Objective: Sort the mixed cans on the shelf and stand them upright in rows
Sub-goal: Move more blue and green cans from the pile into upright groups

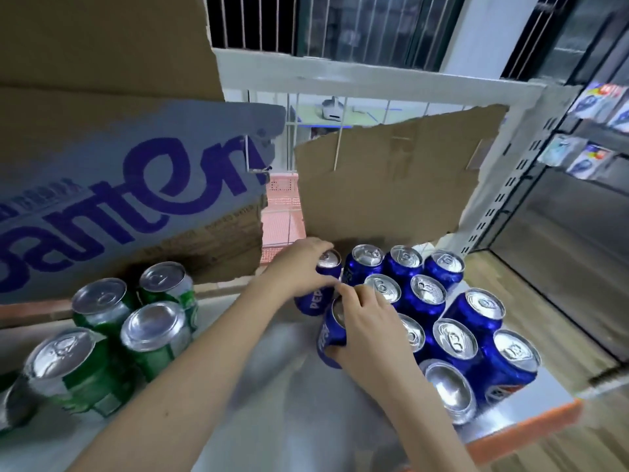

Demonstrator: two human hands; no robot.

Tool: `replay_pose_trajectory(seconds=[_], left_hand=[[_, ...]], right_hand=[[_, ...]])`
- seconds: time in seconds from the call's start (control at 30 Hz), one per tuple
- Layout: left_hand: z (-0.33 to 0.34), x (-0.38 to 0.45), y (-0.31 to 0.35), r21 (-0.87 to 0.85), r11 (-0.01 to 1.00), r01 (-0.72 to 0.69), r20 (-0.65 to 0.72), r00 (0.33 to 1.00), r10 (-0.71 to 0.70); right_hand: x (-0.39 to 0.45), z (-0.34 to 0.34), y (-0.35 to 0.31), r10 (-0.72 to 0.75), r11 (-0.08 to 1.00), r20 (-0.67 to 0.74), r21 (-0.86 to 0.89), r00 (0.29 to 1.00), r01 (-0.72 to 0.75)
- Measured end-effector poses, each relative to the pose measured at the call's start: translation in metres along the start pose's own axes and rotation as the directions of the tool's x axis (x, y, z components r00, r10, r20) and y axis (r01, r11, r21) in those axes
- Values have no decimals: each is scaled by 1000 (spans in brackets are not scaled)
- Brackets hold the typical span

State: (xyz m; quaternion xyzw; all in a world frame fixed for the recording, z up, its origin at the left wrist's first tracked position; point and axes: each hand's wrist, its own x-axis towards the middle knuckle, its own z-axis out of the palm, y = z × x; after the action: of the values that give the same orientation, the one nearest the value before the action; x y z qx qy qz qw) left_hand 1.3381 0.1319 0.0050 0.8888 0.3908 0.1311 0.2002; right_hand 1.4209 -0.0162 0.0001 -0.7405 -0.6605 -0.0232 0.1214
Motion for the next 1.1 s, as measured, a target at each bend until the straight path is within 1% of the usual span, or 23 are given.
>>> replay_pose_trajectory(seconds=[0.07,0.1,0.2,0.27,0.33,0.43,0.53,0.67,0.73,0.87,0.9,0.97,1.03,1.1], left_hand=[[-1,2,0,21,1000,20,15,1000,-20],[-3,0,-1,21,999,35,12,999,-35],[-7,-17,-6,-27,996,85,-62,994,-87],[-8,-37,-10,-37,992,118,-116,986,-121],[-7,-63,-13,26,985,169,-157,974,-163],[4,-107,-10,131,963,234,-191,960,-207],[24,-152,0,219,948,232,-236,955,-180],[48,-210,0,287,922,261,-232,953,-197],[53,-241,-3,302,907,295,-238,944,-228],[48,-305,-20,320,863,390,-268,911,-312],[45,-322,-26,318,858,404,-306,900,-311],[35,-356,-36,289,843,454,-351,870,-348],[24,-396,-48,277,812,514,-363,838,-407],[9,-440,-63,271,779,566,-384,805,-452]], right_hand=[[7,8,-1,32,999,-2,-25,999,-32],[10,15,0,42,998,-25,-45,999,-43],[15,25,-2,42,996,-104,-75,994,-50],[16,24,-4,49,995,-111,-81,993,-59],[16,24,-5,55,994,-135,-84,989,-67],[15,21,-8,-3,1000,-207,-21,978,-1],[7,18,-17,-42,998,-263,36,964,54],[-25,29,-35,-42,991,-341,105,939,83],[-49,42,-45,-29,988,-316,137,948,76],[-96,70,-74,-41,981,-161,179,986,70],[-106,75,-84,-57,977,-125,198,991,81],[-124,81,-109,-91,973,-64,208,994,102],[-142,86,-141,-110,975,-14,192,994,111],[-162,88,-179,-135,970,-6,205,991,134]])
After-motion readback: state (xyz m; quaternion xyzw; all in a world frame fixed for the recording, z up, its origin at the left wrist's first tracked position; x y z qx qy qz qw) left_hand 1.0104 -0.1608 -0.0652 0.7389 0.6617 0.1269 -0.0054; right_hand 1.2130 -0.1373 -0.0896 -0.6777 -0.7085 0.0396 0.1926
